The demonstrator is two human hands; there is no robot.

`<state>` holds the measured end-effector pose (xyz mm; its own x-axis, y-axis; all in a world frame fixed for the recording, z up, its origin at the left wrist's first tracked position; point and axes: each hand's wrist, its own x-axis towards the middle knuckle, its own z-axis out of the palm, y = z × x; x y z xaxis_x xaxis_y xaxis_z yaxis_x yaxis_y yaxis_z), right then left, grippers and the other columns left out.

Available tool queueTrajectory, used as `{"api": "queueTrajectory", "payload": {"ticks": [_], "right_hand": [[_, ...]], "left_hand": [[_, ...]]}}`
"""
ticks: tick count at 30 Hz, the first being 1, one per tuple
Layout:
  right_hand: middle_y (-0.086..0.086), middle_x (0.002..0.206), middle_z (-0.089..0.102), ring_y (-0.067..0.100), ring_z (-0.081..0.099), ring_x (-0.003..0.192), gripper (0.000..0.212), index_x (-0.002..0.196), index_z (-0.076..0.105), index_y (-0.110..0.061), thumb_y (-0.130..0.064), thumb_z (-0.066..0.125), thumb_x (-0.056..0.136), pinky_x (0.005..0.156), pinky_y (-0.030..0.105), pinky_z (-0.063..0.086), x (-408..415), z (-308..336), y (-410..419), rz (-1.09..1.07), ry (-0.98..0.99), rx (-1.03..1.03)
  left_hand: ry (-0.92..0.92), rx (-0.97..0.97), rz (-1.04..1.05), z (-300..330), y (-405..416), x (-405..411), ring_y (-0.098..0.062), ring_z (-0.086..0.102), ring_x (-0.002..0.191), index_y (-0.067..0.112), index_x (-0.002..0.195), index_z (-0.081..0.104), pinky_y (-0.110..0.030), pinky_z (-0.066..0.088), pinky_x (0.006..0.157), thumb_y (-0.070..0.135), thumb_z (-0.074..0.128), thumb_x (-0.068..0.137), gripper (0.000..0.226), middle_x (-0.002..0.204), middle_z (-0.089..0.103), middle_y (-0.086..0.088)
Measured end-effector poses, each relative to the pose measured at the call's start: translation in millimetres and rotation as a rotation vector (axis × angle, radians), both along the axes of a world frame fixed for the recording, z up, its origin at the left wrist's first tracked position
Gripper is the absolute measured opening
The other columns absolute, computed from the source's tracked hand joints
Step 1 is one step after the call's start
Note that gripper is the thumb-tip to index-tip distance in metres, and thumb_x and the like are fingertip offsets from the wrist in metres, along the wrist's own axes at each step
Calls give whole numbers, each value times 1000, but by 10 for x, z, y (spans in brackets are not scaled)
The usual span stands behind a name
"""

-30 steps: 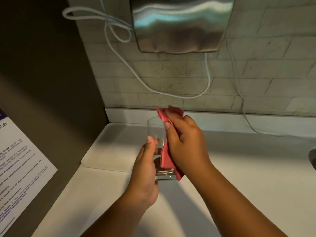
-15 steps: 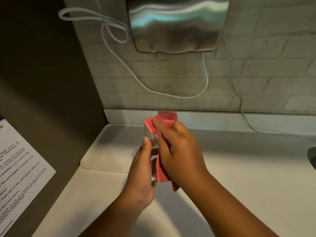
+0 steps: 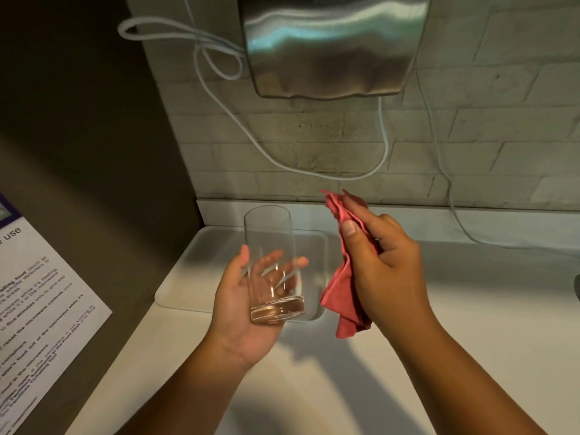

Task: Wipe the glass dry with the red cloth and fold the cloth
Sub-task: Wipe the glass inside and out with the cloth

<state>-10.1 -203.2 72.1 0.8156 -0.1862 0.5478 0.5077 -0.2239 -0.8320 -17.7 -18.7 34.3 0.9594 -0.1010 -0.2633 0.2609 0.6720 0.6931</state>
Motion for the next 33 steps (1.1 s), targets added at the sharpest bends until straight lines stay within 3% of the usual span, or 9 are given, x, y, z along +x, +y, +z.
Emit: {"api": "queueTrajectory", "payload": {"ticks": [4, 7, 10, 14, 17, 21, 24, 27, 33], "right_hand": [[-13, 92, 55, 1, 56, 78, 37, 134, 63, -24, -21, 62, 97, 68, 12, 45, -211, 3, 193, 13, -91, -234], [-7, 110, 64, 7, 58, 81, 35, 131, 64, -28, -29, 60, 96, 65, 17, 50, -420, 13, 389, 21, -152, -638], [-5, 109, 66, 12, 61, 77, 29, 124, 67, -23, -29, 61, 95, 63, 23, 54, -449, 84, 529, -15, -144, -849], [1, 108, 65, 21, 65, 77, 30, 123, 67, -19, -28, 61, 95, 61, 35, 58, -245, 196, 565, -50, -162, -792], [1, 117, 63, 21, 65, 92, 35, 131, 64, -25, -26, 58, 97, 73, 31, 57, -16, 193, 501, -102, -114, -563], [-8, 109, 61, 1, 56, 92, 37, 135, 61, -28, -26, 59, 99, 76, 4, 41, 91, 49, 460, -85, -54, -393], [-15, 95, 54, -2, 55, 84, 37, 135, 62, -25, -20, 61, 98, 71, 5, 41, -27, -84, 445, -21, -39, -291], [-8, 110, 61, 7, 61, 92, 39, 136, 60, -29, -22, 61, 97, 77, 19, 53, -221, -153, 455, 23, -61, -399], [1, 106, 65, 20, 64, 79, 38, 131, 64, -20, -27, 64, 94, 62, 36, 59, -345, 20, 468, -12, -200, -796]], "left_hand": [[-17, -16, -17, -16, -128, -38, -34, 69, 103, 10, 117, 77, -46, 53, 91, 61, 65, 86, 61, 119, 74, -19], [-74, 23, -84, -21, -182, -43, -25, 79, 87, 18, 97, 84, -37, 62, 74, 60, 69, 81, 47, 90, 82, -8], [-81, 50, -87, -82, -188, -37, -21, 79, 82, 25, 89, 83, -33, 61, 66, 60, 59, 92, 43, 83, 80, -3], [-85, 64, -57, -71, -185, -54, -26, 77, 108, 28, 114, 81, -40, 63, 74, 69, 52, 93, 54, 114, 81, -10], [-89, 120, -21, -52, -198, -67, -34, 72, 118, 23, 130, 71, -45, 61, 79, 75, 48, 89, 70, 131, 73, -18], [-77, 126, 37, -56, -198, -70, -35, 75, 110, 19, 120, 75, -45, 62, 77, 75, 54, 83, 71, 123, 76, -19], [-71, 124, 63, -27, -171, -39, -34, 77, 106, 21, 108, 81, -44, 63, 76, 77, 54, 81, 68, 117, 79, -17], [-56, 131, 59, 8, -159, -22, -36, 76, 108, 20, 113, 80, -46, 62, 79, 76, 53, 85, 68, 114, 80, -13], [-44, 210, -11, -75, -256, -76, -26, 79, 99, 31, 99, 83, -46, 62, 72, 71, 55, 88, 50, 105, 83, -8]]}}
